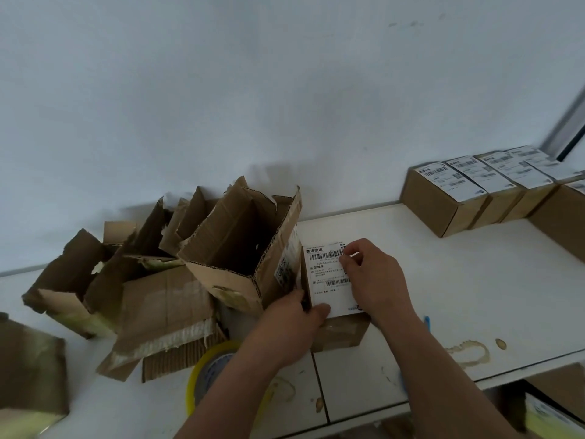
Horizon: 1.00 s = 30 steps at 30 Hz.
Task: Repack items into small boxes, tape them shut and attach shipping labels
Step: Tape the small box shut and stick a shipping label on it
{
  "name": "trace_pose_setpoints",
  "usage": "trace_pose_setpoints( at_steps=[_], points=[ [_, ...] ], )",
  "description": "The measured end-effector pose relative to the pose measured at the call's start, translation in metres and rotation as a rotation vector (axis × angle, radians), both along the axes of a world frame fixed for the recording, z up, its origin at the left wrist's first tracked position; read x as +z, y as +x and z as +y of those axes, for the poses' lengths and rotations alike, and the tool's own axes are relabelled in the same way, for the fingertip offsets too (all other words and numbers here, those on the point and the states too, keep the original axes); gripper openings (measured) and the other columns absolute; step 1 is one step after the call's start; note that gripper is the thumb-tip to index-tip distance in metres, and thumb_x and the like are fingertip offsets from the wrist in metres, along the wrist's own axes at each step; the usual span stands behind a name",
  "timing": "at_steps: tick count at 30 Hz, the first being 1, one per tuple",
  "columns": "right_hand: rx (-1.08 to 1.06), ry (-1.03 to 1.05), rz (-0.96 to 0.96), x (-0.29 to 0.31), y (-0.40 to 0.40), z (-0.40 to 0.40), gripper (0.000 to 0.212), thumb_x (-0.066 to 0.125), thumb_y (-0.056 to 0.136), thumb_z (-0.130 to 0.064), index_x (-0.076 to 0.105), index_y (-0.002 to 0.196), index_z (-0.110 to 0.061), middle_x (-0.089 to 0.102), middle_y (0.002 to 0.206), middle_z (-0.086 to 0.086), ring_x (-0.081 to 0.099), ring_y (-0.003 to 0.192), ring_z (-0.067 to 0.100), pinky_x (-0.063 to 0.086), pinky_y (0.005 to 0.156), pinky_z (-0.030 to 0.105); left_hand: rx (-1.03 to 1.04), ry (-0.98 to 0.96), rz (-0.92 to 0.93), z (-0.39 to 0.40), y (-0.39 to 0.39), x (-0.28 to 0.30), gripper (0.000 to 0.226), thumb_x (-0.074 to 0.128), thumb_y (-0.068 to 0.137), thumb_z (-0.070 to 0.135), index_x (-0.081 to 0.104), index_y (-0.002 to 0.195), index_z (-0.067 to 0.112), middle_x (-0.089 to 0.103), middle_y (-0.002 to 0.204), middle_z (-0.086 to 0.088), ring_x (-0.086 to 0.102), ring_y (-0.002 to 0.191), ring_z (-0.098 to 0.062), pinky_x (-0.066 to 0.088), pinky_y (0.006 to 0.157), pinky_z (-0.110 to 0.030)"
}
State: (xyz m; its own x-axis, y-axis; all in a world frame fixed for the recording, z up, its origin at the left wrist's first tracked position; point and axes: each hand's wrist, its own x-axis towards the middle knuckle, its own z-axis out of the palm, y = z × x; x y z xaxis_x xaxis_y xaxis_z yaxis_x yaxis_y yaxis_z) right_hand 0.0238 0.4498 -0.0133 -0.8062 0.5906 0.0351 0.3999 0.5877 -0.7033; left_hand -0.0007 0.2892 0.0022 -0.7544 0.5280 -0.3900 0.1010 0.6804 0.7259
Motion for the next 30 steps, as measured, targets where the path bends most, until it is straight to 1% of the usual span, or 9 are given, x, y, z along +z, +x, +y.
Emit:
trace_pose_setpoints(
  at_steps=[4,8,12,15,18,20,23,27,30],
  points=[
    [0.009,0.045,-0.02,-0.001,-0.001,-0.001,0.007,0.051,0.099,-0.032,0.055,0.1,-0.027,0.065,0.092,-0.006,0.063,0.079,0.013,0.057,0.073,0.039,-0.004,-0.005,0.002,0.0,0.0,-0.001,0.041,0.049,0.1,0.042,0.048,0.138,0.026,0.057,0.136,0.005,0.056,0.116,-0.011,0.044,0.086,-0.019],
    [0.034,0.093,-0.059,-0.002,-0.003,0.0,0.008,0.051,0.098,-0.033,0.055,0.098,-0.026,0.063,0.097,-0.006,0.062,0.082,0.013,0.057,0.075,0.037,-0.007,0.002,-0.008,0.0,0.001,0.0,0.04,0.05,0.1,0.041,0.048,0.138,0.027,0.058,0.135,0.006,0.056,0.115,-0.01,0.043,0.084,-0.018],
    [0.028,0.116,-0.091,-0.004,-0.005,0.002,0.011,0.052,0.097,-0.036,0.056,0.104,-0.027,0.061,0.103,-0.003,0.06,0.087,0.014,0.055,0.078,0.036,-0.018,-0.002,-0.015,0.001,-0.001,-0.001,0.042,0.05,0.1,0.042,0.048,0.138,0.026,0.057,0.135,0.004,0.056,0.117,-0.012,0.044,0.085,-0.019],
    [-0.003,0.105,-0.124,-0.003,-0.003,0.002,0.025,0.052,0.096,-0.042,0.055,0.118,-0.03,0.054,0.115,-0.001,0.057,0.097,0.016,0.053,0.082,0.037,-0.015,-0.007,-0.015,0.002,-0.001,-0.001,0.043,0.05,0.1,0.041,0.047,0.14,0.025,0.056,0.137,0.004,0.054,0.12,-0.013,0.043,0.088,-0.02],
    [-0.025,0.092,-0.097,0.0,-0.005,0.003,0.047,0.05,0.095,-0.051,0.046,0.136,-0.029,0.045,0.137,0.002,0.046,0.122,0.021,0.046,0.099,0.044,-0.011,-0.007,-0.019,0.001,0.001,0.0,0.042,0.05,0.1,0.04,0.047,0.139,0.025,0.056,0.136,0.004,0.054,0.12,-0.012,0.044,0.087,-0.02],
    [-0.009,0.112,-0.088,0.006,-0.012,0.003,0.057,0.047,0.094,-0.058,0.042,0.141,-0.027,0.04,0.145,0.003,0.038,0.131,0.024,0.038,0.107,0.045,-0.009,-0.003,-0.024,0.003,0.001,0.0,0.041,0.05,0.1,0.039,0.048,0.138,0.025,0.057,0.135,0.005,0.055,0.116,-0.011,0.044,0.084,-0.019],
    [0.098,0.184,-0.189,0.012,-0.031,0.002,0.068,0.037,0.092,-0.069,0.04,0.144,-0.025,0.035,0.151,0.002,0.033,0.137,0.026,0.031,0.109,0.046,0.003,0.014,-0.035,0.006,0.002,0.001,0.039,0.05,0.1,0.041,0.051,0.136,0.026,0.06,0.125,0.007,0.056,0.103,-0.009,0.046,0.081,-0.02],
    [0.203,0.28,-0.359,0.008,-0.047,0.002,0.078,0.022,0.09,-0.076,0.037,0.147,-0.025,0.033,0.154,0.005,0.03,0.14,0.028,0.029,0.109,0.05,-0.029,-0.009,-0.047,0.01,0.004,-0.001,0.039,0.048,0.101,0.04,0.051,0.135,0.022,0.06,0.128,0.002,0.058,0.108,-0.014,0.049,0.087,-0.026],
    [0.237,0.336,-0.457,0.0,-0.05,0.005,0.079,0.017,0.089,-0.076,0.038,0.146,-0.024,0.037,0.15,0.006,0.034,0.136,0.029,0.031,0.106,0.05,-0.029,-0.032,-0.055,0.012,0.004,-0.004,0.038,0.049,0.1,0.04,0.052,0.133,0.02,0.062,0.125,0.001,0.06,0.106,-0.016,0.052,0.09,-0.03]
  ],
)
